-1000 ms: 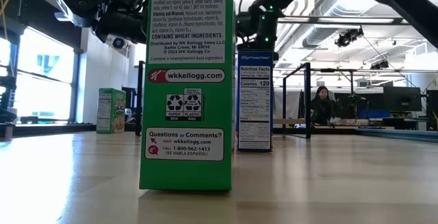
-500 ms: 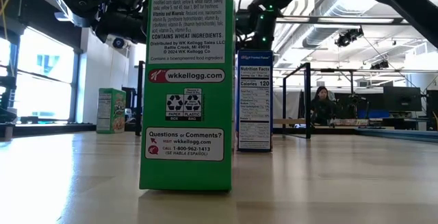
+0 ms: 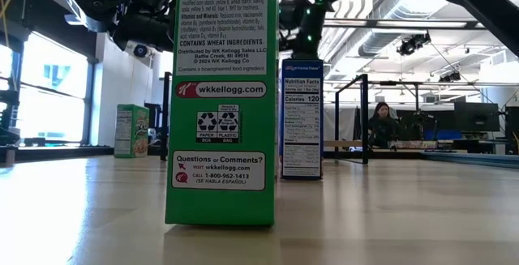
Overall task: Stack cereal on shelf
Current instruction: Put the right green cereal box on the shelf, then put the top red cereal box on the shelf aligned with the other red cereal box
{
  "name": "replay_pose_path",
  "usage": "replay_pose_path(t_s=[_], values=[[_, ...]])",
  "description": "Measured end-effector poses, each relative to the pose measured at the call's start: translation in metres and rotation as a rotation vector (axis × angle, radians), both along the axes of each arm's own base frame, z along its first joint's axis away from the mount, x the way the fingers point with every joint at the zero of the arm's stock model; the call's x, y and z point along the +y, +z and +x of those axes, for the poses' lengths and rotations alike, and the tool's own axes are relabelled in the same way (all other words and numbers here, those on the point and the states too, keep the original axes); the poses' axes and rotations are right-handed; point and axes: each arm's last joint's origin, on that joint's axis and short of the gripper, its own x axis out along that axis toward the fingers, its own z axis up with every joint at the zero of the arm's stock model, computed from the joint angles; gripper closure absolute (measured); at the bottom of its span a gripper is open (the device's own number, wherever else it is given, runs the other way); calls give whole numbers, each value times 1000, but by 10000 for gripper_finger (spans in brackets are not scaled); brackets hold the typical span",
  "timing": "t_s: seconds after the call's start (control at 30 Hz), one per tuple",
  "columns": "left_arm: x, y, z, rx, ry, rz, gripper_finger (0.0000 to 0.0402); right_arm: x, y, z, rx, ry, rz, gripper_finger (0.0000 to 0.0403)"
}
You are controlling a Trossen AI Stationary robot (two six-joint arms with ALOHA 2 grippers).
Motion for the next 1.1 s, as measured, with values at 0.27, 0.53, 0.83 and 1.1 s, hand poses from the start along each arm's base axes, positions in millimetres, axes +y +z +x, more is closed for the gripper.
replay_pose_path(t_s=[0.27,0.53,0.83,1.1], values=[[0,-1,0,15,-2,1,401,23,58,-6,-79,-44,-19,200],[0,-2,0,18,-5,17,401,53,69,-37,-246,-27,77,347],[-1,-2,0,18,-19,24,401,108,23,-76,-669,7,18,384],[-16,2,7,2,-179,40,401,180,-20,-102,-1010,123,11,399]])
